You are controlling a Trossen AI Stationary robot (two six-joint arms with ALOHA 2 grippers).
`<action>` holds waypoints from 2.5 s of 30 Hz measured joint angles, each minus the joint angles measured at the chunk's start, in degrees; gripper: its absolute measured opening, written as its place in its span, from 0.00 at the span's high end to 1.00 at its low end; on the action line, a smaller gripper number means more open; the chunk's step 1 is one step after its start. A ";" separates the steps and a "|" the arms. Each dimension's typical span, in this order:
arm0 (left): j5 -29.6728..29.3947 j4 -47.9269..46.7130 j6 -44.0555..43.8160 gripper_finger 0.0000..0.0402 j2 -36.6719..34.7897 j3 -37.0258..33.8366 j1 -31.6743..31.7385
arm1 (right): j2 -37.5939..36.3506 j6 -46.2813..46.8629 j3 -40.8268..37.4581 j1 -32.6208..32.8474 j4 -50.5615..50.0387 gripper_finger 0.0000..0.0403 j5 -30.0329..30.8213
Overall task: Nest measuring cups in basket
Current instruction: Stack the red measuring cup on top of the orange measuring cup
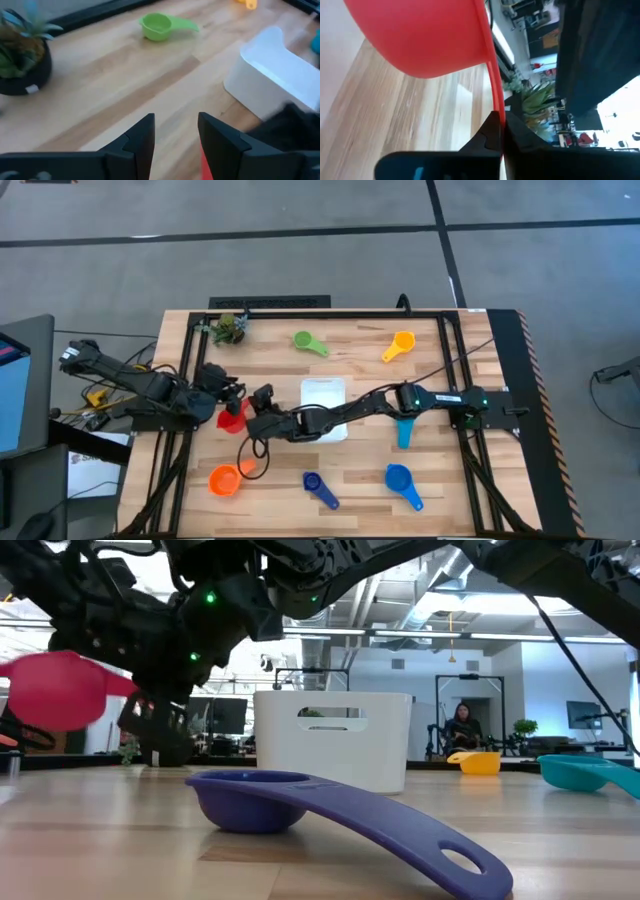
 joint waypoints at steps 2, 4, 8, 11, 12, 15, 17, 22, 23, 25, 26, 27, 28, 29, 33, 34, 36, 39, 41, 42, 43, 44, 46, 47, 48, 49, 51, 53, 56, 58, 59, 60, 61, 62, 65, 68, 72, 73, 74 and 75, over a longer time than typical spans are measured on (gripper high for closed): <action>0.01 0.07 1.04 0.65 -1.10 -0.03 1.51 | 0.00 -0.72 0.00 0.17 1.18 0.98 -0.02; 0.47 0.56 1.54 0.65 -1.85 -0.03 3.25 | 0.00 -1.14 0.00 0.21 2.15 0.96 -0.03; 2.50 0.38 3.14 0.65 -3.05 -0.05 6.14 | 0.00 -1.17 0.00 0.44 2.97 0.94 -0.01; 3.59 0.30 5.10 0.65 -3.47 -0.05 7.85 | 0.00 -1.71 0.00 1.03 4.11 0.97 -0.28; 3.87 0.40 5.14 0.65 -3.52 -0.05 8.43 | 0.00 -2.32 0.02 1.30 4.31 0.98 -0.51; 5.03 0.62 5.74 0.65 -3.55 -0.05 9.81 | 0.00 -3.97 0.02 2.23 4.94 0.98 -0.65; 6.12 0.62 6.80 0.65 -3.54 -0.05 10.51 | 0.00 -5.26 0.02 3.03 6.23 0.96 -0.67; 7.33 0.98 8.36 0.65 -3.55 -0.05 11.86 | 0.00 -7.57 0.02 4.98 7.41 0.96 -0.67; 7.36 0.98 8.45 0.65 -3.55 -0.05 11.99 | 0.00 -7.58 0.02 5.37 7.35 0.97 -0.64; 7.59 1.03 9.17 0.65 -3.55 -0.05 12.11 | 0.00 -7.57 0.02 6.34 7.43 0.98 -0.63; 7.71 1.02 9.50 0.65 -3.55 -0.05 12.11 | 0.00 -7.55 0.02 6.89 7.45 0.98 -0.77; 7.73 1.01 9.75 0.65 -3.54 -0.05 12.10 | 0.00 -7.55 0.02 7.51 7.43 0.98 -0.90; 7.83 1.00 10.00 0.65 -3.55 -0.05 12.09 | 0.00 -7.57 0.02 8.06 7.40 0.97 -0.97; 8.33 1.00 10.26 0.65 -3.55 -0.05 12.09 | 0.00 -7.55 0.02 8.55 7.41 0.96 -0.97; 9.82 1.01 10.59 0.65 -3.11 -0.05 12.05 | 0.00 -5.23 0.02 10.01 7.53 0.96 -2.12; 10.17 1.00 10.12 0.65 -2.94 -0.05 12.05 | 0.00 -4.87 0.02 10.23 7.57 0.97 -3.12; 10.85 1.24 9.65 0.65 -2.36 -0.05 12.04 | 0.00 -4.75 0.02 10.47 8.05 0.97 -6.46; 12.27 2.97 9.71 0.65 -1.19 -0.05 11.98 | 0.00 -4.43 0.02 10.78 10.22 0.97 -10.61; 13.08 3.95 9.88 0.65 -0.41 -0.06 11.98 | 0.00 -4.06 0.02 10.79 11.52 0.96 -10.77; 13.64 4.59 10.38 0.65 -0.06 -0.05 11.98 | 0.00 -4.06 0.02 10.73 11.72 0.96 -10.77; 14.19 4.81 10.97 0.65 0.17 -0.05 11.95 | 0.00 -4.05 0.02 10.53 11.89 0.96 -10.84; 14.68 4.91 11.25 0.65 0.36 -0.07 11.92 | 0.00 -4.03 0.02 10.30 11.89 0.96 -11.72; 15.20 5.42 11.35 0.65 0.77 -0.05 11.92 | 0.00 -2.84 0.02 9.66 12.00 0.96 -16.27; 15.24 5.23 11.37 0.65 0.76 -0.07 11.92 | 0.00 -1.91 0.02 9.35 12.12 0.96 -18.66; 15.25 5.24 11.37 0.65 0.73 -0.07 11.92 | 0.00 -0.99 0.02 9.01 12.14 0.96 -20.34; 15.22 5.40 11.37 0.65 0.74 -0.07 11.92 | 0.00 -0.26 0.02 8.76 11.99 0.96 -20.79; 15.22 5.34 11.59 0.65 0.75 -0.07 11.92 | 0.00 0.46 0.02 8.42 11.24 0.96 -20.50; 15.07 5.65 12.58 0.65 0.73 -0.07 11.92 | 0.00 0.43 0.02 8.10 11.10 0.96 -19.65; 15.02 6.95 14.47 0.65 0.75 -0.07 11.94 | 0.00 0.47 0.02 7.42 10.87 0.96 -19.44; 14.83 7.95 15.69 0.65 0.73 -0.07 11.94 | 0.00 0.45 0.02 6.95 8.97 0.95 -19.37; 14.83 8.27 16.12 0.65 0.73 -0.07 11.94 | 0.00 0.45 0.02 6.74 7.89 0.95 -19.15; 14.79 8.46 16.35 0.65 0.73 -0.07 11.94 | 0.00 0.41 0.02 6.59 7.13 0.94 -18.60; 14.73 8.42 16.54 0.65 0.73 -0.07 11.96 | 0.00 -0.07 0.02 6.39 6.67 0.94 -17.79; 14.65 8.36 16.57 0.65 0.73 -0.07 11.96 | 0.00 -0.95 0.02 6.32 6.30 0.94 -17.16; 14.20 8.35 16.58 0.65 0.73 -0.07 11.96 | 0.00 -4.28 0.02 6.32 6.36 0.94 -14.99; 14.13 8.31 16.31 0.65 0.73 -0.07 11.96 | 0.00 -7.44 0.02 6.39 6.81 0.94 -15.08; 14.15 8.28 15.96 0.65 0.73 -0.07 11.96 | 0.00 -10.06 0.02 6.87 6.91 0.93 -17.27; 14.15 8.24 15.70 0.65 0.73 -0.07 11.96 | 0.00 -10.08 0.02 6.91 6.87 0.93 -17.85; 14.17 8.23 15.50 0.65 0.73 -0.07 11.96 | 0.00 -10.08 0.02 7.00 6.90 0.93 -18.28; 14.22 8.23 15.28 0.65 0.73 -0.07 11.96 | 0.00 -10.08 0.02 7.03 6.91 0.92 -18.31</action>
